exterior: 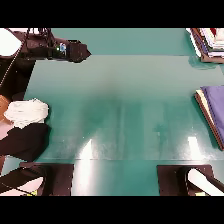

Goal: Fold the shirts.

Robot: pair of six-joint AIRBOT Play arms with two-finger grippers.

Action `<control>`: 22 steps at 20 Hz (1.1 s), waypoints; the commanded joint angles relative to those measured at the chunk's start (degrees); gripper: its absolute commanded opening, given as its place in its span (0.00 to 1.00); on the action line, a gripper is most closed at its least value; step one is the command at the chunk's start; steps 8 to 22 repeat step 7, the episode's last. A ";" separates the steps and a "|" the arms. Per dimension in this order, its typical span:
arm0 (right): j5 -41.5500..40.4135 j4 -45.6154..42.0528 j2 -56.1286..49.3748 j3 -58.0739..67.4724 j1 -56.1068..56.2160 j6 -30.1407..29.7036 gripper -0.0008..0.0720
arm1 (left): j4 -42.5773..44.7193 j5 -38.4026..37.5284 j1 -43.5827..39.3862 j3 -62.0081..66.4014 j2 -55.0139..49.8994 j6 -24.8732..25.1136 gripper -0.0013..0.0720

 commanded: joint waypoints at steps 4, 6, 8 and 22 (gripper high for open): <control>-4.37 0.39 0.04 4.37 17.40 -1.53 0.03 | 0.00 0.37 -0.04 0.00 0.00 -0.02 0.06; -3.72 0.46 0.04 4.31 17.73 -1.53 0.03 | 0.00 0.39 -0.04 0.00 0.00 -0.02 0.06; -3.41 0.46 0.04 4.31 17.73 -1.53 0.03 | 0.00 0.39 -0.04 0.00 0.00 -0.02 0.06; -3.41 0.46 0.04 4.31 17.73 -1.53 0.03 | 0.00 0.39 -0.04 0.00 0.00 -0.02 0.06</control>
